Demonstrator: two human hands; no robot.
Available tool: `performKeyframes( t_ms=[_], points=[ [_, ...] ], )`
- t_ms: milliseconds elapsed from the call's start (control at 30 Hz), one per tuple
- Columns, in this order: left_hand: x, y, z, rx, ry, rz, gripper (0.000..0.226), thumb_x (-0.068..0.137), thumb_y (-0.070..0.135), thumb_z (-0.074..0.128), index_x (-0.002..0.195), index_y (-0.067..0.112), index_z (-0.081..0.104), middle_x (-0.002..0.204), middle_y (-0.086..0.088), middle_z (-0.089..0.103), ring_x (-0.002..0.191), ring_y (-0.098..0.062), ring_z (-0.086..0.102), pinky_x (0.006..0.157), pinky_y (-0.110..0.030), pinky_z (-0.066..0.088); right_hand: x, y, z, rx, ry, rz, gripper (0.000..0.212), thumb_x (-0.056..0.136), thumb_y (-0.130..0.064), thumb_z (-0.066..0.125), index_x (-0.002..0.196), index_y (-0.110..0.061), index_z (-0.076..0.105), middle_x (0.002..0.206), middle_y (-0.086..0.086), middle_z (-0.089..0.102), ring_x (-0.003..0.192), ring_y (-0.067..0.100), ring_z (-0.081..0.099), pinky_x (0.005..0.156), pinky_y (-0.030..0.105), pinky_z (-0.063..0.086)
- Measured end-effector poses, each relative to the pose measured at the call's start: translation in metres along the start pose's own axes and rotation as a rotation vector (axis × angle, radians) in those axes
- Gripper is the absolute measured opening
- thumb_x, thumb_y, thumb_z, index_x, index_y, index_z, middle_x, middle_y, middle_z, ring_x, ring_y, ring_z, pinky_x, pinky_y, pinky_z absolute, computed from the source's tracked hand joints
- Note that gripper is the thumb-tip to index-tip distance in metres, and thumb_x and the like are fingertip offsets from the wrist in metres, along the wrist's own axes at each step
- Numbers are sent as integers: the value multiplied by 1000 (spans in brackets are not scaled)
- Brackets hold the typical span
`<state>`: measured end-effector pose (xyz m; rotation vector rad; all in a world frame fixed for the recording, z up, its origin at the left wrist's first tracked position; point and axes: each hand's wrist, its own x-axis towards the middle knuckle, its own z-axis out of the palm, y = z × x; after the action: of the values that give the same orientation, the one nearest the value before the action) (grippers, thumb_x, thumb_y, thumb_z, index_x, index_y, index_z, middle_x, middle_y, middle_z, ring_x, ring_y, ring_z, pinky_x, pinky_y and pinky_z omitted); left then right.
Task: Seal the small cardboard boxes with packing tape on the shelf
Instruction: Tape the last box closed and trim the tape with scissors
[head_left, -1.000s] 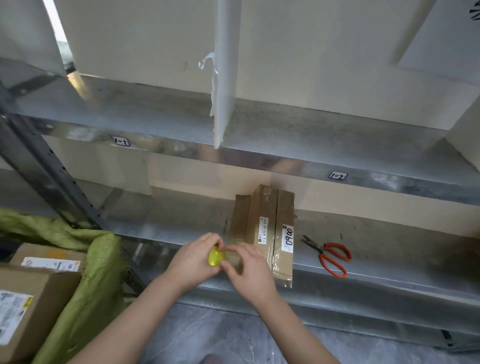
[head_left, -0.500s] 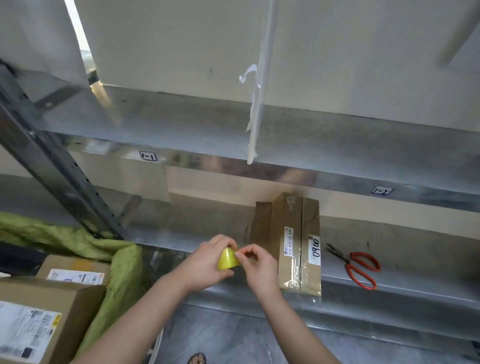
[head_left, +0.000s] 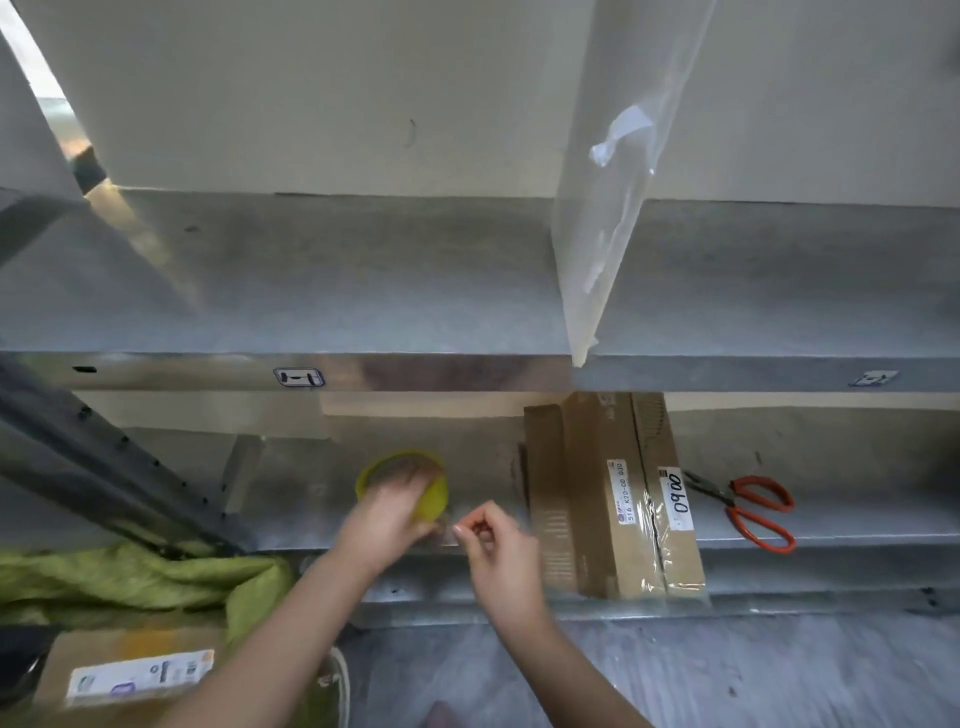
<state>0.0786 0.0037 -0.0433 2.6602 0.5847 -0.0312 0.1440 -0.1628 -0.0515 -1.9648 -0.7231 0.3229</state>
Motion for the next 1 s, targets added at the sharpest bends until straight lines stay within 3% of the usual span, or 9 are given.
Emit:
performKeyframes(
  t_ms=[200,367,433,500,567,633,700,833,1000],
  points=[
    [11,-18,28,68,-37,29,80,79,42,74,147,19,38,153,-7,37,135,-32,41,105,-38,37,24,18,16,160,-10,325,26,88,-5,67,72,-24,61,67,-1,69,68,17,69,71,41,59],
    [2,-52,41,232,-123,33,68,90,59,50,150,34,30,162,11,1,147,-20,14,112,-52,18,36,40,16,268,44,514,19,85,-3,71,71,-13,63,73,9,69,68,20,71,57,23,54],
    [3,-57,37,296,-109,95,68,81,56,66,140,30,48,160,5,22,140,-22,33,103,-59,35,37,45,13,311,34,564,14,85,-4,72,74,-7,64,77,14,69,67,18,70,56,20,53],
    [5,-56,35,381,-80,135,70,60,57,84,121,29,65,144,0,50,122,-23,54,81,-52,53,38,48,15,310,13,594,12,86,-6,72,76,-7,65,78,12,69,68,16,71,57,21,54],
    [5,-52,33,397,-53,140,68,53,58,86,112,31,69,136,-1,57,115,-22,61,74,-47,56,39,51,17,248,3,610,13,86,-9,72,75,-11,65,81,10,69,71,18,70,59,24,55],
    [5,-53,35,403,-42,136,66,54,56,87,112,31,69,136,-2,57,114,-22,63,76,-50,55,42,56,17,-18,-35,555,10,87,-21,72,79,-17,68,89,4,69,77,17,68,65,27,53],
    [7,-54,37,366,-68,124,63,66,54,82,122,30,64,145,-3,49,126,-24,55,87,-57,49,44,57,19,-317,-85,456,11,90,-34,66,91,-24,69,97,-7,65,84,15,64,65,25,46],
    [8,-61,46,302,-166,80,61,94,58,43,148,37,25,162,8,-6,149,-16,0,114,-54,11,43,55,26,-565,-92,349,21,94,-50,53,105,-35,63,111,-13,58,105,11,53,65,25,40],
    [7,-60,41,290,-226,46,73,90,70,34,151,37,13,161,11,-13,148,-15,-7,116,-50,3,48,54,22,-574,-167,349,43,95,-50,51,131,-27,46,127,-5,52,116,16,50,79,28,46]
  ],
)
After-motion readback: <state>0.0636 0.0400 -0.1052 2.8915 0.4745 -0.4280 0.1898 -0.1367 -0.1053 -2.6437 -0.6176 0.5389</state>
